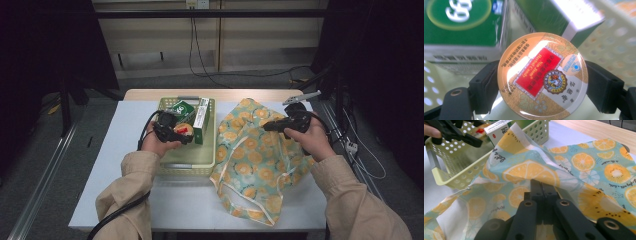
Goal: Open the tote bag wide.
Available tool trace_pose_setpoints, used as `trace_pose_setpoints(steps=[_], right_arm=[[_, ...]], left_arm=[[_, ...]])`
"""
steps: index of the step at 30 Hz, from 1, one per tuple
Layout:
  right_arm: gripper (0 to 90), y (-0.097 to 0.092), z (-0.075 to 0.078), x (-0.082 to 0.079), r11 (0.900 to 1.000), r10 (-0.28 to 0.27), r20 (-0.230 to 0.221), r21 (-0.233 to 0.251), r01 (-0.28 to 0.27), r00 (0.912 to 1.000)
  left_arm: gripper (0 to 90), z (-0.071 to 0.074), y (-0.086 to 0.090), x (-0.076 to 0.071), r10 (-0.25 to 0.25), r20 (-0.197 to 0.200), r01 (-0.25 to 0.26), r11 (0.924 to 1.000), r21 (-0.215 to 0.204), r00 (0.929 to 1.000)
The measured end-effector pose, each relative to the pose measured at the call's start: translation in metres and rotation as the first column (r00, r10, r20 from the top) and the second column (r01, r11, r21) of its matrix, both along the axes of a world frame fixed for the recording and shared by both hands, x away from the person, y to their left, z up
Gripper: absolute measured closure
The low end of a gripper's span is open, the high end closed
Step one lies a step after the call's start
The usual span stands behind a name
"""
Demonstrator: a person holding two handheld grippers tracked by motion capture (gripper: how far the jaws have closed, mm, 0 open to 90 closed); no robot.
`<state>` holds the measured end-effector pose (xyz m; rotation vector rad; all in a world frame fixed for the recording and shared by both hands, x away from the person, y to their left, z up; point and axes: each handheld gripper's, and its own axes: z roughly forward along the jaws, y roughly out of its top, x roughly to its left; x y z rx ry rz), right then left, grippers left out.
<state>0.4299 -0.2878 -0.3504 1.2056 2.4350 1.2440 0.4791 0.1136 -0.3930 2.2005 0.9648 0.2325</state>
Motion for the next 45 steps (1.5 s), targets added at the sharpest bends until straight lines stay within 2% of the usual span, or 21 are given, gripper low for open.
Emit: trace_pose_setpoints(steps=[2, 5, 9, 12, 17, 19, 23, 26, 29, 33, 36, 37, 38, 45], right_arm=[[90.0, 0.001, 0.000, 0.000, 1.0000, 0.001, 0.002, 0.000, -0.001, 1.0000], [90.0, 0.001, -0.001, 0.000, 1.0000, -0.003, -0.002, -0.003, 0.003, 1.0000], [90.0, 0.001, -0.001, 0.000, 1.0000, -0.008, -0.001, -0.004, 0.008, 1.0000], [90.0, 0.000, 0.000, 0.000, 0.9999, -0.016, -0.003, -0.006, 0.016, 0.9999], [90.0, 0.001, 0.000, 0.000, 0.9998, -0.017, 0.000, -0.012, 0.017, 0.9999], [90.0, 0.002, 0.000, 0.001, 0.9997, -0.020, 0.000, -0.011, 0.020, 0.9998], [90.0, 0.004, 0.000, 0.001, 0.9998, -0.020, -0.002, -0.010, 0.020, 0.9998], [90.0, 0.004, -0.001, 0.001, 0.9997, -0.022, -0.004, -0.012, 0.022, 0.9997], [90.0, 0.004, -0.001, 0.002, 0.9997, -0.024, -0.004, -0.006, 0.024, 0.9997], [90.0, 0.004, -0.001, 0.002, 0.9997, -0.025, -0.003, -0.003, 0.025, 0.9997], [90.0, 0.004, -0.001, 0.002, 0.9998, -0.022, -0.004, -0.003, 0.022, 0.9998], [90.0, 0.004, -0.001, 0.002, 0.9998, -0.021, -0.005, -0.002, 0.021, 0.9998], [90.0, 0.004, -0.001, 0.002, 0.9998, -0.020, -0.005, -0.002, 0.020, 0.9998], [90.0, 0.004, -0.001, 0.001, 0.9998, -0.020, -0.002, 0.002, 0.020, 0.9998]], left_arm=[[20.5, 0.010, 0.000, -0.003, 0.000, 0.006, 0.001, 1.0000, -0.010, 1.0000], [20.5, 0.028, -0.001, -0.011, -0.033, 0.020, 0.034, 0.9990, -0.029, 0.9993], [20.5, 0.044, -0.004, -0.021, -0.057, 0.017, 0.058, 0.9974, -0.044, 0.9982], [20.5, 0.055, -0.010, -0.030, -0.092, 0.022, 0.093, 0.9941, -0.054, 0.9955], [20.5, 0.070, -0.032, -0.050, -0.169, 0.049, 0.173, 0.9801, -0.097, 0.9844], [20.5, 0.073, -0.039, -0.055, -0.186, 0.054, 0.191, 0.9743, -0.119, 0.9811], [20.5, 0.075, -0.057, -0.066, -0.243, 0.072, 0.250, 0.9607, -0.120, 0.9674], [20.5, 0.072, -0.071, -0.073, -0.283, 0.091, 0.294, 0.9458, -0.139, 0.9548], [20.5, 0.070, -0.084, -0.077, -0.308, 0.097, 0.319, 0.9376, -0.138, 0.9464], [20.5, 0.062, -0.099, -0.081, -0.328, 0.084, 0.337, 0.9331, -0.126, 0.9409], [20.5, 0.058, -0.108, -0.084, -0.340, 0.079, 0.348, 0.9276, -0.137, 0.9372], [20.5, 0.057, -0.111, -0.086, -0.328, 0.083, 0.336, 0.9341, -0.121, 0.9411], [20.5, 0.055, -0.113, -0.085, -0.349, 0.075, 0.357, 0.9230, -0.144, 0.9339], [20.5, 0.052, -0.122, -0.087, -0.372, 0.082, 0.380, 0.9129, -0.149, 0.9247]])
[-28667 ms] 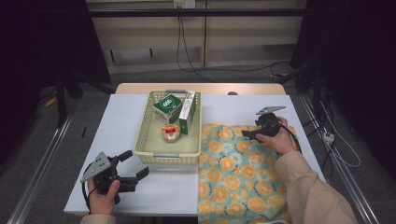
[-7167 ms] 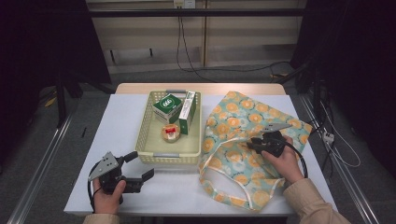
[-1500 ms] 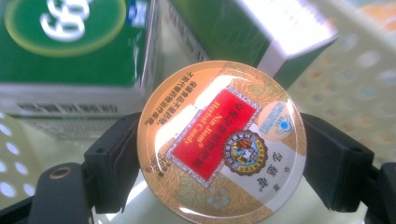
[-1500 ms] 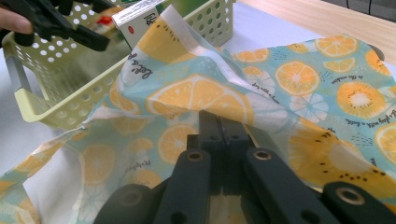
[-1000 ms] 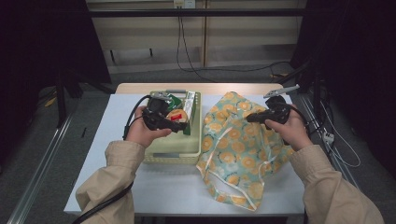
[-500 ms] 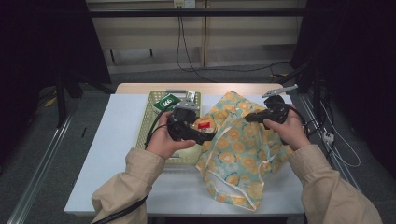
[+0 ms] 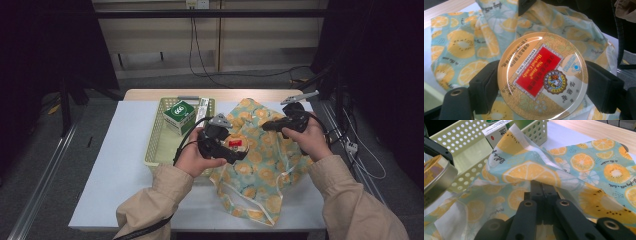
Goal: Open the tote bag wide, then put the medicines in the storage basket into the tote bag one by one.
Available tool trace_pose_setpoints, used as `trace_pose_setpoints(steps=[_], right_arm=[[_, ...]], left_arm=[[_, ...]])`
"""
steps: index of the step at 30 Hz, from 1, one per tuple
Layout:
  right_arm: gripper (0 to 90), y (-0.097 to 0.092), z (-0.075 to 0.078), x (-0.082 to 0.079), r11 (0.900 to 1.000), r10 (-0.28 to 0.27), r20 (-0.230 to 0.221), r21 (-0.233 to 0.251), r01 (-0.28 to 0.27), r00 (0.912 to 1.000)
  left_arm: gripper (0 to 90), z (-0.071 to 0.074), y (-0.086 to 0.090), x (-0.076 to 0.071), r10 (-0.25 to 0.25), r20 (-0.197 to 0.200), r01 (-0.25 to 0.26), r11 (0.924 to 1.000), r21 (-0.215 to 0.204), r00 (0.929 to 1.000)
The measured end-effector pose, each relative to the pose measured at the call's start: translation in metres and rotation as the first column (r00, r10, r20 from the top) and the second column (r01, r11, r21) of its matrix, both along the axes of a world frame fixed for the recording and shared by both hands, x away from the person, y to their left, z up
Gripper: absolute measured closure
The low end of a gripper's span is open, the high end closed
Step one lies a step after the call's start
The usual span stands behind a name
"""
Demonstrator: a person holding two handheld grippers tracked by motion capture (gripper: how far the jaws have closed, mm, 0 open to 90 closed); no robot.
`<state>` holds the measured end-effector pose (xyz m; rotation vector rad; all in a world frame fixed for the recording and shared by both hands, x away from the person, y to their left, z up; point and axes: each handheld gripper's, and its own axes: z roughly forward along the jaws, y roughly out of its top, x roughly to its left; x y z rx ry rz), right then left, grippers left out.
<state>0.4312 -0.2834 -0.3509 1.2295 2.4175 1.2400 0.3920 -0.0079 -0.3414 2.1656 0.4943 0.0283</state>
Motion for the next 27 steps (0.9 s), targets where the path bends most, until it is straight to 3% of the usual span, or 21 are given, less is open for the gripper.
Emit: trace_pose_setpoints(steps=[2, 14, 17, 27], right_arm=[[90.0, 0.001, 0.000, 0.000, 1.0000, -0.001, -0.001, 0.003, 0.001, 1.0000], [90.0, 0.004, -0.001, 0.001, 1.0000, 0.005, -0.003, 0.004, -0.005, 1.0000], [90.0, 0.004, 0.000, 0.001, 1.0000, 0.006, -0.002, 0.008, -0.006, 1.0000], [90.0, -0.001, 0.006, 0.000, 0.9999, -0.006, 0.012, 0.012, 0.006, 0.9999]], left_arm=[[20.5, 0.000, -0.002, -0.001, -0.002, 0.017, 0.002, 1.0000, 0.006, 0.9998], [20.5, -0.012, -0.014, -0.007, -0.012, 0.000, 0.012, 0.9997, -0.023, 0.9999], [20.5, -0.013, -0.019, -0.007, -0.010, 0.004, 0.010, 0.9999, -0.003, 0.9999], [20.5, -0.024, -0.042, -0.004, -0.017, -0.001, 0.017, 0.9998, 0.002, 0.9998]])
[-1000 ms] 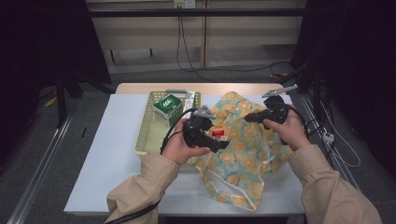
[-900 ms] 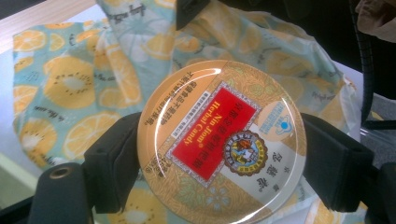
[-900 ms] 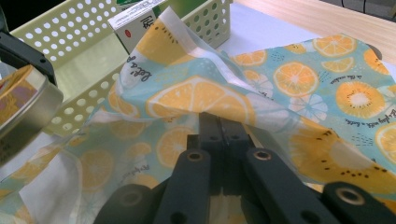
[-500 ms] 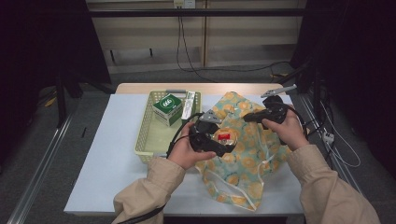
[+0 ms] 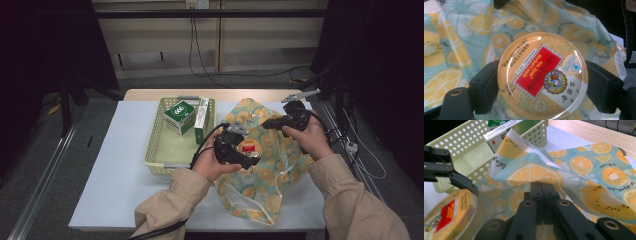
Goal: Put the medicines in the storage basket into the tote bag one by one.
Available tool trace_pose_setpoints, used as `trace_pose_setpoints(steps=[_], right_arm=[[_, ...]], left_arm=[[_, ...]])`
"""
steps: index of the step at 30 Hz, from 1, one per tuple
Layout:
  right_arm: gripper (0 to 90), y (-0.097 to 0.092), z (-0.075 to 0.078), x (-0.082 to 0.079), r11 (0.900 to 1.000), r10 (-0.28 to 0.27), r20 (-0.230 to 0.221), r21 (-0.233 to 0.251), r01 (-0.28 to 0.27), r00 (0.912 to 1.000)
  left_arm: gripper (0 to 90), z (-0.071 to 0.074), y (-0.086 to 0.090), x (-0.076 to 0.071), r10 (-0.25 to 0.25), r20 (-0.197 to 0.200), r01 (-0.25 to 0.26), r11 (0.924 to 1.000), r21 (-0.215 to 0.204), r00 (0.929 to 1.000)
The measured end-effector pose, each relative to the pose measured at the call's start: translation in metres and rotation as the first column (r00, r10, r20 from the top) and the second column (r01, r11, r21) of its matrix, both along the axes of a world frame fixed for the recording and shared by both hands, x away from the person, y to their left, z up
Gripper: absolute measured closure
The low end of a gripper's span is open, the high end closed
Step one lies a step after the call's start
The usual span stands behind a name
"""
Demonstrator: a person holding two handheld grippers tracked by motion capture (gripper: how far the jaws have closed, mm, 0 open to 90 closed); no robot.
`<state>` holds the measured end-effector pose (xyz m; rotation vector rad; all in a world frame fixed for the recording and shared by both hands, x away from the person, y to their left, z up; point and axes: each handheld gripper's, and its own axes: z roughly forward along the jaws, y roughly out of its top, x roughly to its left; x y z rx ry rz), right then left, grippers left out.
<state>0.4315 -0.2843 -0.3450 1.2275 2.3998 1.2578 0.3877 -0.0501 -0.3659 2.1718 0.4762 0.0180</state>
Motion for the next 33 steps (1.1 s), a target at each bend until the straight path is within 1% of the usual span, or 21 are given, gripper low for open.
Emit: trace_pose_setpoints(steps=[4, 6, 7, 8, 11, 14, 15, 16, 18, 19, 20, 21, 23, 24, 26, 27, 29, 30, 31, 32, 33], right_arm=[[90.0, -0.003, 0.001, -0.001, 1.0000, -0.006, -0.001, 0.007, 0.006, 1.0000], [90.0, -0.004, 0.002, -0.002, 1.0000, -0.005, 0.000, 0.005, 0.005, 1.0000], [90.0, -0.004, 0.003, -0.002, 1.0000, -0.005, 0.001, 0.005, 0.005, 1.0000], [90.0, -0.004, 0.004, -0.002, 1.0000, -0.004, 0.003, 0.004, 0.004, 1.0000], [90.0, -0.004, 0.006, -0.004, 0.9999, 0.000, 0.009, 0.010, 0.000, 1.0000], [90.0, -0.004, 0.007, -0.005, 1.0000, 0.004, 0.008, 0.005, -0.004, 1.0000], [90.0, -0.004, 0.007, -0.006, 1.0000, 0.005, 0.009, 0.007, -0.005, 1.0000], [90.0, -0.005, 0.008, -0.006, 0.9999, 0.006, 0.010, 0.009, -0.006, 0.9999], [90.0, -0.006, 0.009, -0.006, 1.0000, 0.006, 0.011, 0.008, -0.006, 0.9999], [90.0, -0.006, 0.010, -0.006, 0.9999, 0.006, 0.011, 0.008, -0.006, 0.9999], [90.0, -0.007, 0.011, -0.007, 1.0000, 0.004, 0.013, 0.008, -0.005, 0.9999], [90.0, -0.007, 0.012, -0.007, 0.9999, 0.003, 0.014, 0.010, -0.003, 0.9999], [90.0, -0.008, 0.012, -0.007, 0.9999, 0.000, 0.017, 0.010, -0.001, 0.9999], [90.0, -0.008, 0.012, -0.006, 1.0000, 0.000, 0.016, 0.010, 0.000, 0.9999], [90.0, -0.009, 0.012, -0.006, 1.0000, -0.002, 0.014, 0.008, 0.002, 0.9999], [90.0, -0.008, 0.011, -0.005, 1.0000, -0.002, 0.011, 0.007, 0.002, 0.9999], [90.0, -0.008, 0.010, -0.005, 1.0000, -0.003, 0.010, 0.008, 0.003, 0.9999], [90.0, -0.007, 0.010, -0.005, 1.0000, -0.003, 0.009, 0.006, 0.003, 1.0000], [90.0, -0.006, 0.010, -0.004, 1.0000, -0.003, 0.008, 0.005, 0.003, 1.0000], [90.0, -0.006, 0.010, -0.004, 1.0000, 0.000, 0.008, 0.005, 0.000, 1.0000], [90.0, -0.005, 0.010, -0.004, 1.0000, -0.001, 0.008, 0.005, 0.001, 1.0000]], left_arm=[[20.5, -0.007, -0.011, 0.002, 0.000, -0.006, 0.000, 1.0000, 0.004, 1.0000], [20.5, -0.010, -0.014, 0.003, 0.003, -0.007, -0.003, 0.9999, 0.014, 1.0000], [20.5, -0.011, -0.015, 0.004, 0.005, 0.001, -0.005, 0.9996, 0.029, 1.0000], [20.5, -0.012, -0.015, 0.006, 0.013, 0.002, -0.013, 0.9991, 0.039, 0.9999], [20.5, -0.015, -0.014, 0.012, 0.038, 0.010, -0.038, 0.9982, 0.046, 0.9992], [20.5, -0.015, -0.007, 0.022, 0.080, 0.024, -0.081, 0.9949, 0.061, 0.9965], [20.5, -0.015, -0.005, 0.024, 0.094, 0.020, -0.095, 0.9937, 0.060, 0.9954], [20.5, -0.014, -0.004, 0.027, 0.110, 0.014, -0.110, 0.9930, 0.043, 0.9939], [20.5, -0.011, -0.001, 0.033, 0.131, 0.024, -0.132, 0.9900, 0.049, 0.9910], [20.5, -0.010, 0.000, 0.035, 0.143, 0.026, -0.144, 0.9886, 0.043, 0.9893], [20.5, -0.008, 0.001, 0.038, 0.151, 0.023, -0.152, 0.9874, 0.044, 0.9883], [20.5, -0.007, 0.001, 0.039, 0.152, 0.012, -0.153, 0.9878, 0.029, 0.9882], [20.5, -0.006, 0.000, 0.039, 0.142, 0.009, -0.142, 0.9895, 0.024, 0.9898], [20.5, -0.006, -0.001, 0.037, 0.135, 0.011, -0.136, 0.9902, 0.033, 0.9907], [20.5, -0.007, -0.004, 0.035, 0.126, 0.003, -0.126, 0.9916, 0.029, 0.9920], [20.5, -0.007, -0.004, 0.034, 0.117, 0.006, -0.117, 0.9925, 0.035, 0.9931], [20.5, -0.008, -0.007, 0.030, 0.108, -0.001, -0.108, 0.9938, 0.027, 0.9942], [20.5, -0.007, -0.008, 0.028, 0.114, 0.010, -0.115, 0.9928, 0.034, 0.9934], [20.5, -0.007, -0.009, 0.027, 0.098, -0.001, -0.098, 0.9951, 0.015, 0.9952], [20.5, -0.006, -0.010, 0.025, 0.091, 0.003, -0.092, 0.9956, 0.022, 0.9958], [20.5, -0.005, -0.013, 0.023, 0.085, 0.001, -0.085, 0.9963, 0.009, 0.9963]])
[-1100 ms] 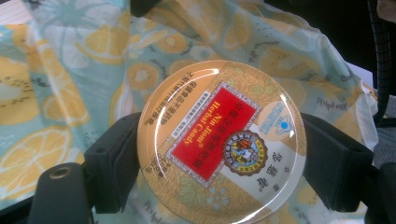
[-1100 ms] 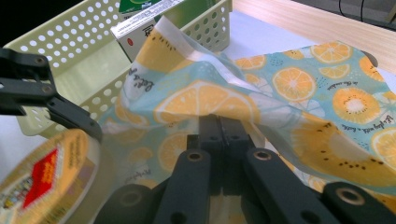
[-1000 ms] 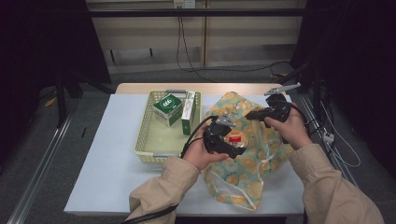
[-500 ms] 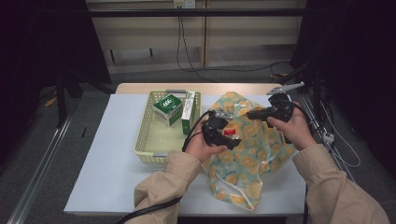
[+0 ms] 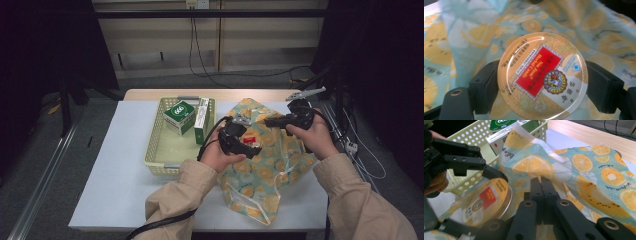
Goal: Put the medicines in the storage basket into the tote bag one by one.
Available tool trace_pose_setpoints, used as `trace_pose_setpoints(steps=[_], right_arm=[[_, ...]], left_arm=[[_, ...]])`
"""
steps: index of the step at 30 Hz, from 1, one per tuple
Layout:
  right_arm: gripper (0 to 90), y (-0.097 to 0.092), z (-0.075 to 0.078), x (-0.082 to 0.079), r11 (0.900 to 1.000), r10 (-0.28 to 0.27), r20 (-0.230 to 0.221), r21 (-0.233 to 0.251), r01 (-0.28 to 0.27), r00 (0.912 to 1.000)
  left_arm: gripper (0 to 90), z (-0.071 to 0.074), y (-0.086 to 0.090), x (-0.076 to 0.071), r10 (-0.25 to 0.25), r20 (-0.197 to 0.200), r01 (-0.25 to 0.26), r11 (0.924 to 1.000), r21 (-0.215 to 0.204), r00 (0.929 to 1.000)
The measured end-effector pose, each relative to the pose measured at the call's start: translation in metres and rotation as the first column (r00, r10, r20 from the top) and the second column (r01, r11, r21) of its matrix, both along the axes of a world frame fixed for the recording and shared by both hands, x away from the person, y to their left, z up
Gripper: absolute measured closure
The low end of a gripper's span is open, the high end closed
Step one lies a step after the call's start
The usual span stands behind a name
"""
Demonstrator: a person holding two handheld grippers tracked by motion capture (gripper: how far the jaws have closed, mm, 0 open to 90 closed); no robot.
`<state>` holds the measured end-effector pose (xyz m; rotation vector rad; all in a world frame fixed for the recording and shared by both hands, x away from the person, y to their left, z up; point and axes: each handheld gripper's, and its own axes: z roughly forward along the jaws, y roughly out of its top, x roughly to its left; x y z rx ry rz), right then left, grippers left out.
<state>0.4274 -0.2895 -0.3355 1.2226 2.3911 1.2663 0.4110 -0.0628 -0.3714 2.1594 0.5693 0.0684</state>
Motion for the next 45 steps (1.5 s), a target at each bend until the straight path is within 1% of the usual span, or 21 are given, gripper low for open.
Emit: trace_pose_setpoints(steps=[5, 8, 10, 13, 15, 16, 19, 20, 21, 22, 24, 26, 29, 30, 32, 34, 37, 38, 40, 42, 45], right_arm=[[90.0, 0.000, -0.001, 0.002, 1.0000, -0.009, -0.002, 0.001, 0.009, 1.0000], [90.0, -0.001, -0.001, 0.003, 0.9999, -0.013, -0.001, 0.002, 0.013, 0.9999], [90.0, -0.003, -0.001, 0.005, 0.9998, -0.017, -0.004, 0.000, 0.017, 0.9998], [90.0, -0.006, -0.001, 0.009, 0.9996, -0.028, -0.004, 0.001, 0.028, 0.9996], [90.0, -0.007, -0.001, 0.011, 0.9994, -0.033, -0.009, 0.009, 0.033, 0.9994], [90.0, -0.008, -0.002, 0.012, 0.9993, -0.036, -0.010, 0.009, 0.036, 0.9993], [90.0, -0.011, -0.004, 0.016, 0.9987, -0.049, -0.016, 0.014, 0.050, 0.9987], [90.0, -0.013, -0.005, 0.017, 0.9981, -0.057, -0.019, 0.024, 0.057, 0.9982], [90.0, -0.014, -0.006, 0.018, 0.9977, -0.063, -0.020, 0.024, 0.064, 0.9978], [90.0, -0.016, -0.006, 0.020, 0.9971, -0.073, -0.018, 0.022, 0.073, 0.9972], [90.0, -0.018, -0.007, 0.022, 0.9958, -0.087, -0.020, 0.029, 0.087, 0.9960], [90.0, -0.020, -0.007, 0.024, 0.9943, -0.099, -0.022, 0.037, 0.100, 0.9948], [90.0, -0.022, -0.009, 0.023, 0.9936, -0.106, -0.030, 0.037, 0.107, 0.9940], [90.0, -0.023, -0.009, 0.023, 0.9934, -0.108, -0.029, 0.035, 0.109, 0.9937], [90.0, -0.022, -0.011, 0.021, 0.9932, -0.111, -0.034, 0.032, 0.112, 0.9932], [90.0, -0.020, -0.011, 0.019, 0.9936, -0.109, -0.034, 0.026, 0.110, 0.9935], [90.0, -0.014, -0.012, 0.016, 0.9952, -0.096, -0.037, 0.017, 0.097, 0.9947], [90.0, -0.012, -0.012, 0.015, 0.9957, -0.091, -0.039, 0.015, 0.092, 0.9951], [90.0, -0.010, -0.014, 0.014, 0.9962, -0.086, -0.040, 0.010, 0.087, 0.9955], [90.0, -0.008, -0.015, 0.013, 0.9963, -0.086, -0.042, 0.005, 0.086, 0.9955], [90.0, -0.007, -0.016, 0.012, 0.9964, -0.084, -0.042, 0.004, 0.085, 0.9956]], left_arm=[[20.5, 0.001, -0.012, -0.006, -0.032, 0.000, 0.032, 0.9995, 0.003, 0.9995], [20.4, -0.003, -0.021, -0.002, -0.027, -0.008, 0.027, 0.9995, 0.014, 0.9996], [20.5, -0.006, -0.025, 0.006, -0.009, -0.018, 0.009, 0.9998, 0.016, 0.9998], [20.5, -0.012, -0.033, 0.019, 0.022, -0.013, -0.022, 0.9986, 0.048, 0.9997], [20.5, -0.015, -0.037, 0.030, 0.043, -0.030, -0.042, 0.9981, 0.045, 0.9986], [20.5, -0.016, -0.039, 0.036, 0.059, -0.029, -0.057, 0.9972, 0.048, 0.9979], [20.5, -0.018, -0.046, 0.054, 0.095, -0.005, -0.094, 0.9930, 0.071, 0.9955], [20.4, -0.020, -0.049, 0.060, 0.114, 0.001, -0.114, 0.9917, 0.059, 0.9935], [20.2, -0.020, -0.051, 0.065, 0.156, 0.032, -0.158, 0.9844, 0.079, 0.9873], [19.9, -0.021, -0.051, 0.072, 0.142, 0.026, -0.143, 0.9884, 0.050, 0.9895], [17.1, -0.021, -0.052, 0.078, 0.155, 0.005, -0.155, 0.9878, 0.017, 0.9880], [13.7, -0.018, -0.052, 0.077, 0.151, 0.000, -0.151, 0.9884, 0.015, 0.9885], [13.8, -0.011, -0.049, 0.067, 0.120, -0.004, -0.120, 0.9927, 0.002, 0.9927], [13.9, -0.008, -0.047, 0.065, 0.107, 0.005, -0.107, 0.9942, 0.012, 0.9943], [14.1, -0.001, -0.042, 0.058, 0.099, 0.001, -0.099, 0.9951, 0.003, 0.9951], [13.5, 0.005, -0.036, 0.053, 0.079, 0.002, -0.079, 0.9967, 0.019, 0.9969], [12.8, 0.015, -0.023, 0.045, 0.073, 0.000, -0.073, 0.9973, 0.009, 0.9973], [12.5, 0.020, -0.017, 0.042, 0.067, 0.011, -0.067, 0.9977, 0.011, 0.9977], [12.1, 0.024, -0.008, 0.038, 0.057, 0.013, -0.057, 0.9981, 0.022, 0.9983], [11.8, 0.028, 0.004, 0.034, 0.053, 0.003, -0.053, 0.9982, 0.027, 0.9986], [11.7, 0.033, 0.021, 0.031, 0.056, 0.008, -0.057, 0.9982, 0.022, 0.9984]])
